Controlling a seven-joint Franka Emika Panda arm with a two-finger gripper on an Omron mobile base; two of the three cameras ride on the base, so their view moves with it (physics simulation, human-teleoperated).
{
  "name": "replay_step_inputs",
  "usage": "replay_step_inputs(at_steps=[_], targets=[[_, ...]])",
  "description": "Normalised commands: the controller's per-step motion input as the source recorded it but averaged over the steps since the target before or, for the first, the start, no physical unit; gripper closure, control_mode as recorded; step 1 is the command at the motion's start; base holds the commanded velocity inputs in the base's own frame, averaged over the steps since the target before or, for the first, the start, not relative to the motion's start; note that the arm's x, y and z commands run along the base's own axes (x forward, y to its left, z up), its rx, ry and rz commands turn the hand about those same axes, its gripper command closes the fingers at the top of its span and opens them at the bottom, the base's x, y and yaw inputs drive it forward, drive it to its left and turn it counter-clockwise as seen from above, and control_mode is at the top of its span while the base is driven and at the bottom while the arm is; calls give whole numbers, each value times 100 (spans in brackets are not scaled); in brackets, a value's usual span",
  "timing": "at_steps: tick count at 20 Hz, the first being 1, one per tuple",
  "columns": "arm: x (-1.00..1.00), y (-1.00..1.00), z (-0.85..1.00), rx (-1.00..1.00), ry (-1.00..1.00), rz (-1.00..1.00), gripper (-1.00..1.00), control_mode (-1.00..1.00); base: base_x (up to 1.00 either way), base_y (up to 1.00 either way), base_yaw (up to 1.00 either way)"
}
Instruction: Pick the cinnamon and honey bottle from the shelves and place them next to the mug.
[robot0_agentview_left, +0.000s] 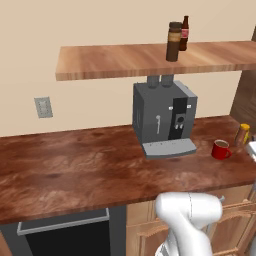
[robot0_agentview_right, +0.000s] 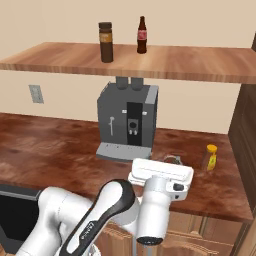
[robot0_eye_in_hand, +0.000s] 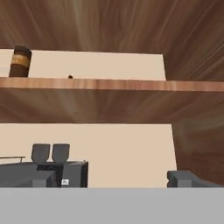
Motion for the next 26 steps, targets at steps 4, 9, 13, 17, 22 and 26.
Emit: replay_step_inputs(at_steps=[4, 9, 13, 17, 22, 26], targets=[[-55, 29, 86, 0, -11, 4, -100, -100, 0, 0, 0], [-65, 32, 86, -1, -12, 4, -100, -100, 0, 0, 0], [-71, 37, 83, 0, -12, 5, -100, -100, 0, 0, 0], [-62, 48, 78, 0, -11, 6, -100, -100, 0, 0, 0], [-53, 69, 81, -2, -10, 9, -100, -100, 0, 0, 0], [-54, 86, 77, -2, -10, 11, -100, -100, 0, 0, 0]])
